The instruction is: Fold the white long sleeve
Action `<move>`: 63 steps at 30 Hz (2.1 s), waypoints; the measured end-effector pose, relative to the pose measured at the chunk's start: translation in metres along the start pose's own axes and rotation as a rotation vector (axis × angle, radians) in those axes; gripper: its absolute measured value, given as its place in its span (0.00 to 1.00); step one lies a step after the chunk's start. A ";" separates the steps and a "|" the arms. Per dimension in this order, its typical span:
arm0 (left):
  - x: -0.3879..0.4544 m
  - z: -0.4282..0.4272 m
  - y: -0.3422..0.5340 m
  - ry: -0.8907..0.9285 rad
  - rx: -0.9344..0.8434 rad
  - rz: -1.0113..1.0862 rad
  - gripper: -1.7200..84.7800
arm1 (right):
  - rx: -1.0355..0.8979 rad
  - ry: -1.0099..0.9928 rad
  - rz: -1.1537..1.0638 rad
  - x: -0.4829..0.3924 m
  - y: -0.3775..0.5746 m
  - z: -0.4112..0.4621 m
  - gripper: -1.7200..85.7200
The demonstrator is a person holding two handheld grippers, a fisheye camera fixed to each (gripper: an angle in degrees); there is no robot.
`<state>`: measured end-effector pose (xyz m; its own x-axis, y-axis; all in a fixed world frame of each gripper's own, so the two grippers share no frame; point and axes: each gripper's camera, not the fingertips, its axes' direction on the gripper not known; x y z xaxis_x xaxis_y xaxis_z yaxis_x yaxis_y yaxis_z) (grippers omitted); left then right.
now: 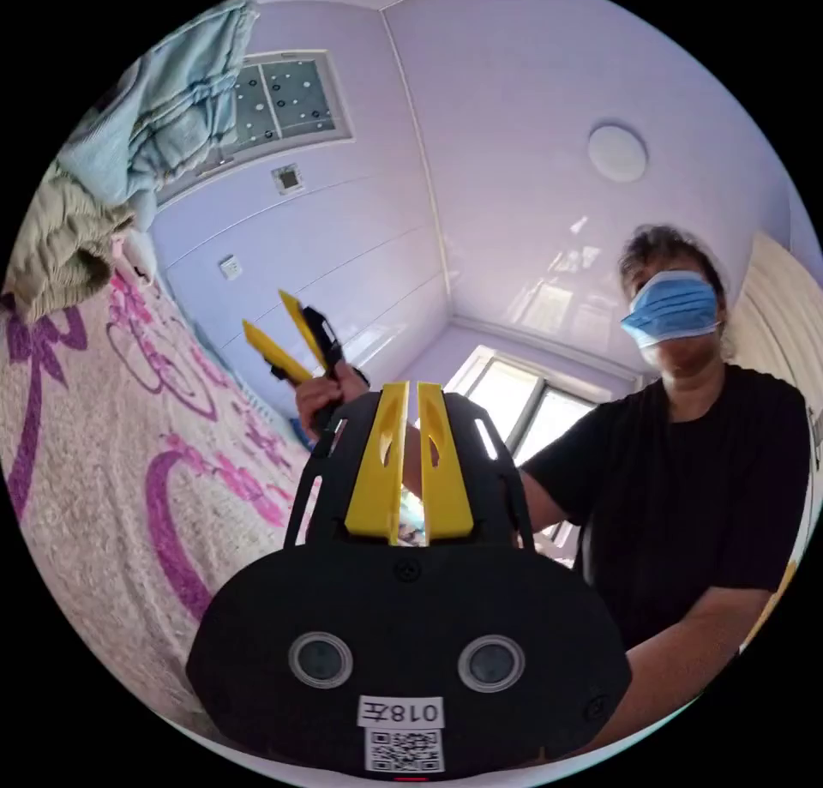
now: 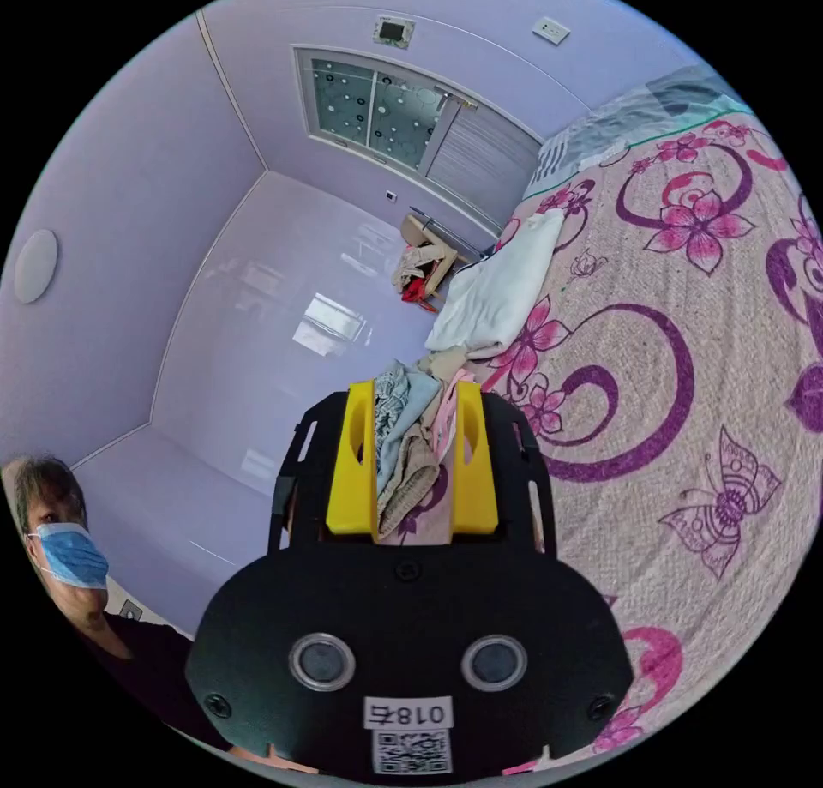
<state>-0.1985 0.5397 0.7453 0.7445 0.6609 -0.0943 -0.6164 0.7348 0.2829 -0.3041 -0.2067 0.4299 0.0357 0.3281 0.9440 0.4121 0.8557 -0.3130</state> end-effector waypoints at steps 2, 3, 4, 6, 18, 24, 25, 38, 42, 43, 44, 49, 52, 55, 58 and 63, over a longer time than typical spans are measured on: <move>-0.005 0.011 0.008 -0.018 -0.059 0.022 0.01 | -0.062 0.035 -0.017 0.005 -0.037 0.020 0.18; -0.012 0.016 0.015 -0.047 -0.085 0.011 0.01 | -0.079 0.031 -0.018 0.008 -0.046 0.027 0.18; -0.016 0.018 0.017 -0.063 -0.094 0.000 0.01 | -0.114 0.020 -0.011 0.016 -0.064 0.044 0.18; -0.022 0.026 0.027 -0.091 -0.110 0.017 0.01 | -0.137 0.010 0.041 0.034 -0.087 0.068 0.18; -0.037 0.066 0.051 -0.133 -0.127 0.032 0.01 | -0.203 -0.003 0.206 0.115 -0.135 0.154 0.18; -0.045 0.085 0.054 -0.153 -0.127 0.001 0.01 | -0.147 0.050 0.233 0.108 -0.135 0.177 0.07; -0.046 0.087 0.054 -0.155 -0.127 -0.002 0.01 | -0.133 0.084 0.215 0.099 -0.135 0.175 0.06; -0.046 0.123 0.034 -0.142 -0.092 -0.137 0.01 | -0.125 0.156 0.046 -0.049 -0.029 -0.058 0.04; 0.015 0.121 0.016 0.019 0.012 -0.138 0.01 | -0.186 0.127 0.174 -0.028 0.115 -0.166 0.05; 0.029 0.120 0.014 0.004 0.017 -0.140 0.01 | -0.187 0.107 0.233 -0.018 0.171 -0.197 0.05; 0.057 0.120 0.013 -0.011 -0.005 -0.132 0.01 | -0.161 0.081 0.305 -0.006 0.229 -0.229 0.06; 0.139 0.140 0.036 -0.135 -0.259 -0.210 0.01 | 0.022 0.180 0.490 0.017 0.393 -0.326 0.10; 0.168 0.144 0.056 -0.303 -0.299 -0.273 0.03 | 0.176 0.338 0.365 -0.016 0.437 -0.350 0.11; 0.180 0.149 0.060 -0.489 -0.319 -0.325 0.05 | 0.127 0.456 0.091 -0.069 0.437 -0.319 0.13; 0.186 0.161 0.049 -0.536 -0.354 -0.354 0.06 | -0.056 0.433 -0.209 -0.116 0.424 -0.247 0.15; 0.211 0.174 0.029 -0.513 -0.370 -0.359 0.06 | -0.358 0.644 -0.556 -0.146 0.435 -0.112 0.17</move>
<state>-0.0148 0.6737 0.9001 0.8876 0.2816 0.3645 -0.2907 0.9563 -0.0311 -0.0281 0.0723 0.1675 0.2044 -0.4707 0.8583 0.7746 0.6139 0.1522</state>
